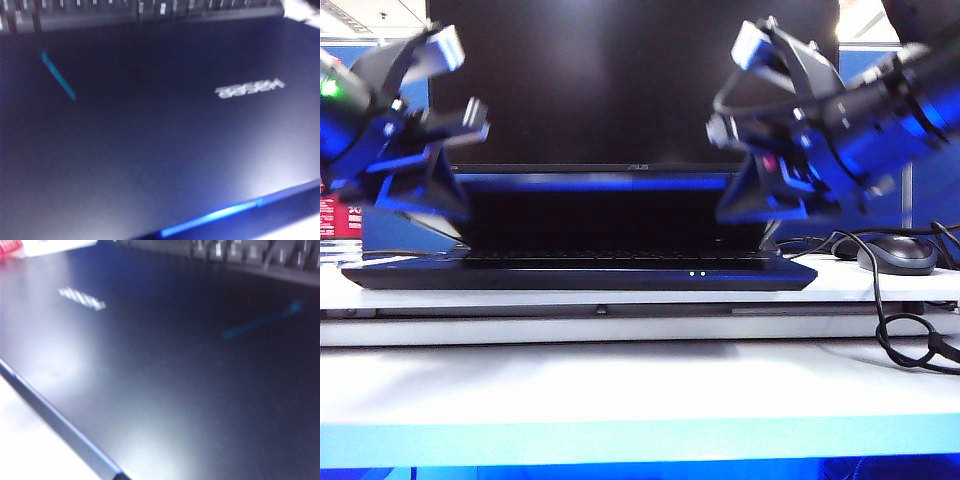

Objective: Open the lid of the black laptop.

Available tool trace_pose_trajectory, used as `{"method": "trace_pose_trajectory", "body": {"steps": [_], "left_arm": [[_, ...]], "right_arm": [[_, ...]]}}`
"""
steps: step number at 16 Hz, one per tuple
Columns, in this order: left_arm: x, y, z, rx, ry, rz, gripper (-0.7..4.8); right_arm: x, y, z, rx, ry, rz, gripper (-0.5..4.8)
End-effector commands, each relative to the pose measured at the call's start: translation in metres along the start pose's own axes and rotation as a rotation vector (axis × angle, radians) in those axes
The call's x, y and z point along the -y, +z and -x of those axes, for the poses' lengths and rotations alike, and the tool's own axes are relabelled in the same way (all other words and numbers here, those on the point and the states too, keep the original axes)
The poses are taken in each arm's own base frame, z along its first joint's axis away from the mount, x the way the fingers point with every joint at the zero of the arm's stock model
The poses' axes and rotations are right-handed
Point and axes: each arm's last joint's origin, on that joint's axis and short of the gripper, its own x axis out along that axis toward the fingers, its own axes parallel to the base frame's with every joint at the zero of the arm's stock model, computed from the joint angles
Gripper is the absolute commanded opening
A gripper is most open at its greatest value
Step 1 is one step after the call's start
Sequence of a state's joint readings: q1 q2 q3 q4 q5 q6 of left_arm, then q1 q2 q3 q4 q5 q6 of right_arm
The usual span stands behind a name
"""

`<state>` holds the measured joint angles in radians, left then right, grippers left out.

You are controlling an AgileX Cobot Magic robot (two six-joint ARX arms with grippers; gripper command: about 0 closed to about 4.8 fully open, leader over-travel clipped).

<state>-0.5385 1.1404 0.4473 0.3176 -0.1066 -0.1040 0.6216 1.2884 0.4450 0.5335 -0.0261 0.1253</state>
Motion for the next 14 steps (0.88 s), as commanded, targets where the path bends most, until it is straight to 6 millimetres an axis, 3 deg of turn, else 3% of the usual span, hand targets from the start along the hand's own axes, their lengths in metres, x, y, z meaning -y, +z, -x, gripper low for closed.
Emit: {"method": "trace_pose_trajectory", "body": {"steps": [1,7,14], "left_arm": [[0.002,0.021,0.001,0.108,0.004,-0.016,0.22],[0.002,0.035,0.001,0.167,0.022,-0.053,0.22],[-0.001,0.067,0.004,0.257,0.045,-0.103,0.22]], "right_arm": [[0.002,0.027,-0.002,0.126,-0.025,0.027,-0.01],[0.011,0.047,-0.002,0.177,-0.038,0.047,-0.01],[0.021,0.070,0.001,0.255,-0.030,0.060,-0.01]]}}
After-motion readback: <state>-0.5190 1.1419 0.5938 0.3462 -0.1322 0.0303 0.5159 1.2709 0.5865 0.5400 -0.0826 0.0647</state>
